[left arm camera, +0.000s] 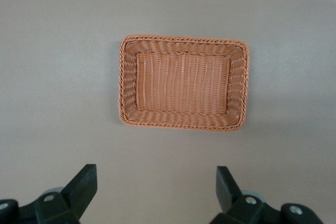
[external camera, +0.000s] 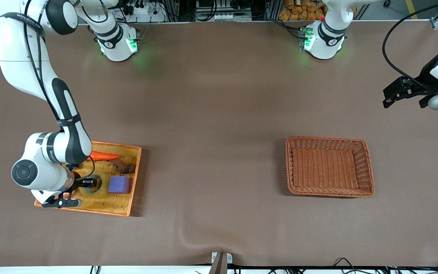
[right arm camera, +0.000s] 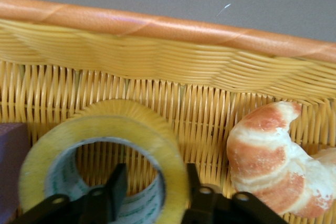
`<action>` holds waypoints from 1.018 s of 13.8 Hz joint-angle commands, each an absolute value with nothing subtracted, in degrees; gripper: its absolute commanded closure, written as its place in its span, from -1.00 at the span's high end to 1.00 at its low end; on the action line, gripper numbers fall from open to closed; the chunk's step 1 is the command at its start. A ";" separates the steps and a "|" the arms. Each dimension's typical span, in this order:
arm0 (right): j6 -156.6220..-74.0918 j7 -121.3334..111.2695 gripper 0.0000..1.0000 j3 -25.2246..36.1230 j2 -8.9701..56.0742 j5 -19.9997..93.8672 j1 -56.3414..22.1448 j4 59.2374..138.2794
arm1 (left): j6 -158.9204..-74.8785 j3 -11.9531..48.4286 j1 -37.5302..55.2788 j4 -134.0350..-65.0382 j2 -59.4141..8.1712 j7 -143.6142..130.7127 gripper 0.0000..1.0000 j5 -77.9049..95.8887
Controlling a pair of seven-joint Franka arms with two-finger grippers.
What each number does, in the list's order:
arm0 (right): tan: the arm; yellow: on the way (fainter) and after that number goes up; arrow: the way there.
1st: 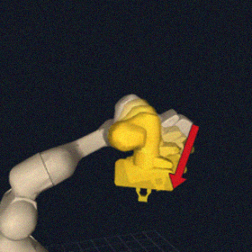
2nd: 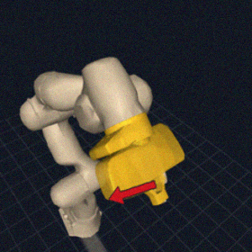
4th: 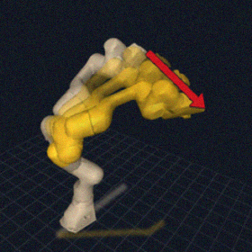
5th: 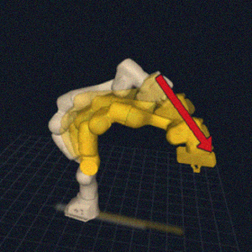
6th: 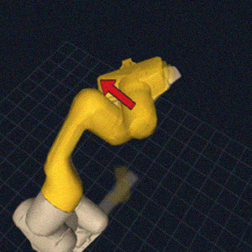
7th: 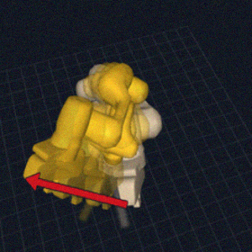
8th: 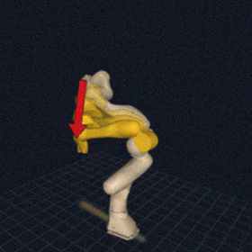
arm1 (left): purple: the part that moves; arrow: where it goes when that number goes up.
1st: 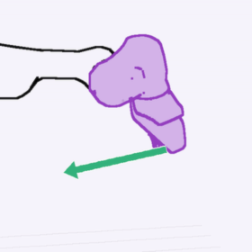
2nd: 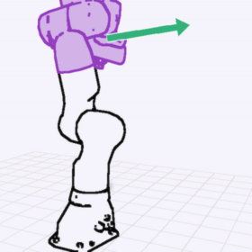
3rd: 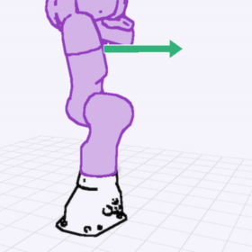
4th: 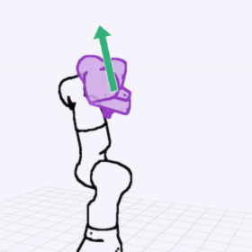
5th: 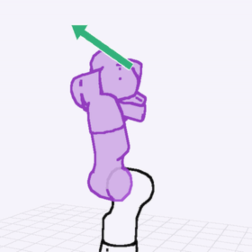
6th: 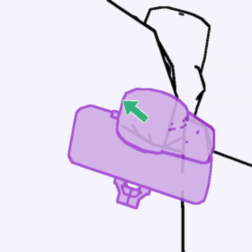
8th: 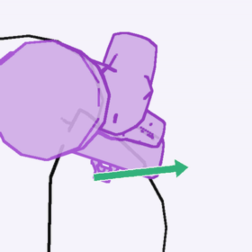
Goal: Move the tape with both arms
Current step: 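Lower the right gripper and grasp the clear tape roll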
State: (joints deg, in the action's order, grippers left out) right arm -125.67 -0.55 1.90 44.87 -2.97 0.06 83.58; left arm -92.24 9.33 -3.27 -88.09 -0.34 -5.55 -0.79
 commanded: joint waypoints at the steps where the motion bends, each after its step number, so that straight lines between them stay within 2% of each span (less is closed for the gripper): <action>1: -125.33 -1.67 -1.00 1.06 45.18 -1.85 0.97 82.53 | -92.55 9.49 -2.82 -87.80 -0.44 -5.45 1.00 -0.88; 9: -118.50 -13.36 -1.00 0.70 36.84 -1.67 1.59 81.83 | -92.46 9.49 -2.90 -87.89 -1.14 -5.45 1.00 -0.88; 12: -115.14 -13.01 -1.00 -2.97 33.06 -1.32 0.88 81.74 | -92.37 9.49 -2.90 -87.89 -1.23 -5.36 1.00 -0.88; 14: -112.78 -11.35 -1.00 -4.66 32.70 3.31 0.88 81.56 | -92.29 9.49 -2.99 -87.98 -1.40 -5.10 1.00 -0.79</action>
State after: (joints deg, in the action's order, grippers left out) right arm -114.63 -12.00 -2.98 34.32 -0.41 0.47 80.52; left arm -92.23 9.36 -2.88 -88.17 -1.24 -5.55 -0.79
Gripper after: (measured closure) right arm 0.780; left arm 0.000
